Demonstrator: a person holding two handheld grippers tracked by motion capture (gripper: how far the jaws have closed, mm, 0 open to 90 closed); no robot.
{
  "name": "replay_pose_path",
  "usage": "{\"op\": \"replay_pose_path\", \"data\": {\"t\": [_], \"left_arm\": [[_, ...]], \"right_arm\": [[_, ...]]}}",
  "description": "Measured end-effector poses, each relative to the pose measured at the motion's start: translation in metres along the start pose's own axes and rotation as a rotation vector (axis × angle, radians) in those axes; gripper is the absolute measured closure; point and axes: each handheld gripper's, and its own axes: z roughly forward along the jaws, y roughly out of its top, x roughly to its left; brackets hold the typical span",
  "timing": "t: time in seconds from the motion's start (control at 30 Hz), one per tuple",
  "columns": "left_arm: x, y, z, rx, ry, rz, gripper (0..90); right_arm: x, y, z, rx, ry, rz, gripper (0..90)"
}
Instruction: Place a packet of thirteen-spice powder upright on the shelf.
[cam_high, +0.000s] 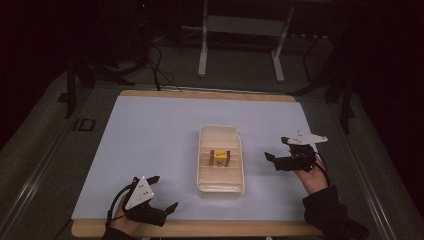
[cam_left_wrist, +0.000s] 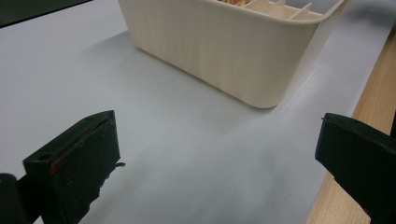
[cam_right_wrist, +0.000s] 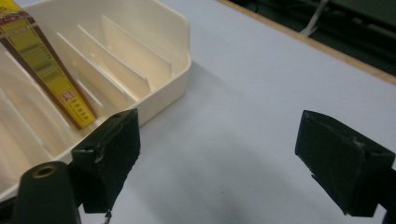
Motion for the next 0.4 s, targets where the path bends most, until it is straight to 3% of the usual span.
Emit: {"op": "replay_pose_path", "data": {"t": [0.07, 0.27, 0.4], "left_arm": [[0.000, 0.000, 0.000, 0.000, -0.001, 0.000, 0.0], [0.001, 0.000, 0.000, -0.002, -0.004, 0.001, 0.0], [0.000, 0.001, -0.001, -0.002, -0.004, 0.004, 0.0]], "right_arm": [[0.000, -0.003, -0.001, -0.001, -0.019, 0.000, 14.1], [-0.005, -0.011, -0.001, -0.012, -0.001, 0.043, 14.1], [-0.005, -0.012, -0.001, -0.018, -0.003, 0.040, 14.1]]}}
